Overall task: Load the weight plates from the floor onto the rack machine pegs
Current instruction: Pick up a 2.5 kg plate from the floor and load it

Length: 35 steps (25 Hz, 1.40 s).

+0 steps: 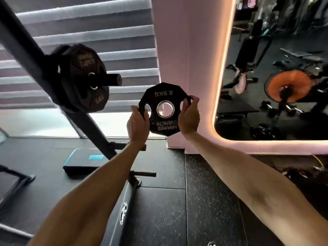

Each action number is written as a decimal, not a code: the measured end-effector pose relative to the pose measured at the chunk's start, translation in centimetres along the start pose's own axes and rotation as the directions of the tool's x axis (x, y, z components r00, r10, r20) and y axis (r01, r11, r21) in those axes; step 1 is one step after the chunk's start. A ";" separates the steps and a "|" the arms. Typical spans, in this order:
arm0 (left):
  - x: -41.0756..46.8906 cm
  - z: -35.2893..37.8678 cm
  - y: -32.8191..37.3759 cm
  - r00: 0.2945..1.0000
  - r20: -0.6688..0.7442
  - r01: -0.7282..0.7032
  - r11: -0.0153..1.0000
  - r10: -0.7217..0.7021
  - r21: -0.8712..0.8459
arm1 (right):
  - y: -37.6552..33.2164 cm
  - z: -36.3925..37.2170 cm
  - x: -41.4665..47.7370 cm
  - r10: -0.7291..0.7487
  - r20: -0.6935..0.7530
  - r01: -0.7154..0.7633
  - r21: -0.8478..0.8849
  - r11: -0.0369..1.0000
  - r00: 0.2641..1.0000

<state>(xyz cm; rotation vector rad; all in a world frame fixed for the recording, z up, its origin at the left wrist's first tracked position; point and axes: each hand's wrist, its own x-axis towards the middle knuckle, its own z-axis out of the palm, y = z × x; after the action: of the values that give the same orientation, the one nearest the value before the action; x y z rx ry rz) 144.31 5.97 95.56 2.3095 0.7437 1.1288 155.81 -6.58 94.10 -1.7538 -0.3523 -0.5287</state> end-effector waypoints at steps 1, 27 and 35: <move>0.8 0.6 0.5 0.999 -0.045 0.016 1.000 -0.015 0.027 | 0.3 0.9 1.7 -0.026 0.030 0.025 0.011 1.000 0.999; 9.4 -5.2 1.0 0.795 -0.604 0.284 0.847 0.055 0.450 | -8.9 18.7 9.2 -0.386 0.394 0.141 0.524 0.840 0.834; 9.1 -5.2 0.4 0.819 -0.569 0.177 0.914 0.069 0.365 | -7.8 20.1 9.9 -0.419 0.550 0.050 0.563 0.825 0.722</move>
<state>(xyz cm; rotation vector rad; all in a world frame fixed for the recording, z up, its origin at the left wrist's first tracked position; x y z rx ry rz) 144.92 12.37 103.86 2.2336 1.3732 1.8258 163.58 14.43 102.04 -1.3042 -1.1430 0.0511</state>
